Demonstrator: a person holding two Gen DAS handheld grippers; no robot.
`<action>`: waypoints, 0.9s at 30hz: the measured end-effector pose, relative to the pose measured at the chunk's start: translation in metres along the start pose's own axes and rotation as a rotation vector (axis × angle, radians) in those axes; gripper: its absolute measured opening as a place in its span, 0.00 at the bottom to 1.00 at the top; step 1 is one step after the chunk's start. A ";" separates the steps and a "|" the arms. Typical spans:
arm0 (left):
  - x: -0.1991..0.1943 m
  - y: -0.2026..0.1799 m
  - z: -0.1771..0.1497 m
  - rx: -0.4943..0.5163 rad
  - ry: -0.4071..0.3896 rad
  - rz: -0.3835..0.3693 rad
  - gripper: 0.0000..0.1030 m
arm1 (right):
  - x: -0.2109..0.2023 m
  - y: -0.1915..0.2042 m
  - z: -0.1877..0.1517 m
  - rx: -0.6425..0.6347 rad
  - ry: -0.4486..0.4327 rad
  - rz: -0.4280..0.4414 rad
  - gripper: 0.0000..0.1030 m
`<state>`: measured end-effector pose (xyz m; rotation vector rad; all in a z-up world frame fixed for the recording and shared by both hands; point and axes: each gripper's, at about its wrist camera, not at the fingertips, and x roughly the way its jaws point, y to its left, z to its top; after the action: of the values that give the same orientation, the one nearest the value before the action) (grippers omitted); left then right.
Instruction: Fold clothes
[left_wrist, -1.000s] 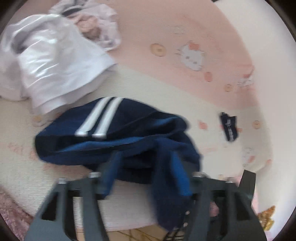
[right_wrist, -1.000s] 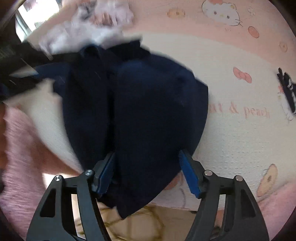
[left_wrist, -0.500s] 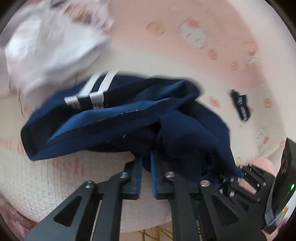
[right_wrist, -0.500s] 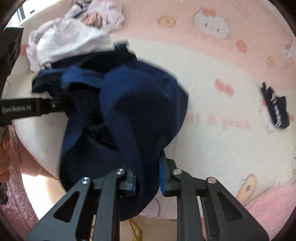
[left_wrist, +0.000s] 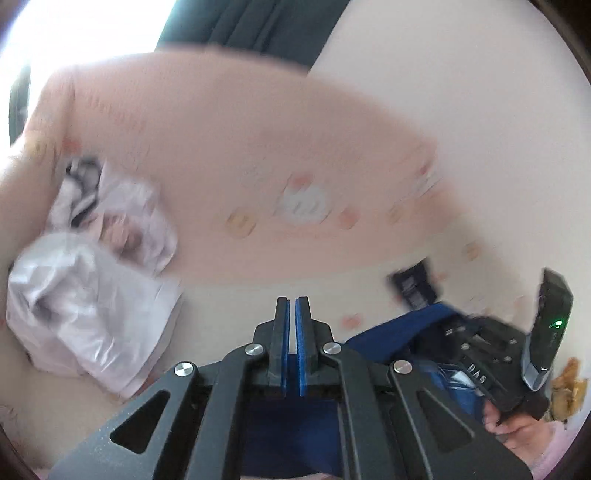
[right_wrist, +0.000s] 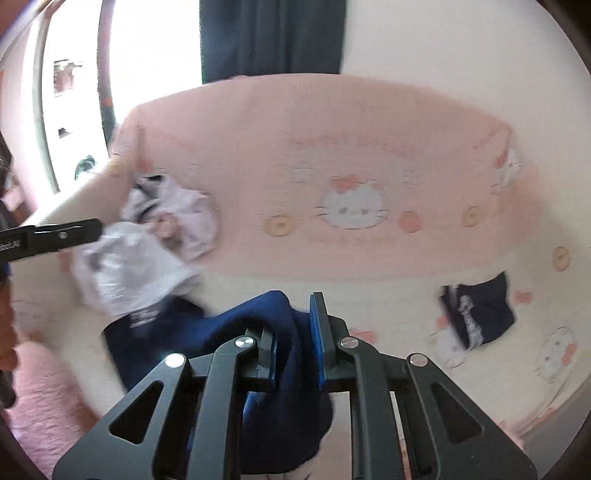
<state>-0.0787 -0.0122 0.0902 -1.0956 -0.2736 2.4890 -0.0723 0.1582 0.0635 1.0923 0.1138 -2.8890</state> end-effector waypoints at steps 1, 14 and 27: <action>0.017 0.006 -0.005 -0.020 0.058 0.006 0.04 | 0.015 -0.004 -0.003 -0.007 0.035 -0.032 0.14; 0.108 0.015 -0.132 -0.081 0.409 0.076 0.52 | 0.071 -0.031 -0.081 0.123 0.333 0.020 0.75; 0.085 0.034 -0.135 -0.082 0.236 0.271 0.61 | 0.094 0.005 -0.118 -0.088 0.440 -0.023 0.82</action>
<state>-0.0403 -0.0027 -0.0683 -1.5365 -0.1681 2.5623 -0.0646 0.1617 -0.0868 1.6939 0.2663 -2.5805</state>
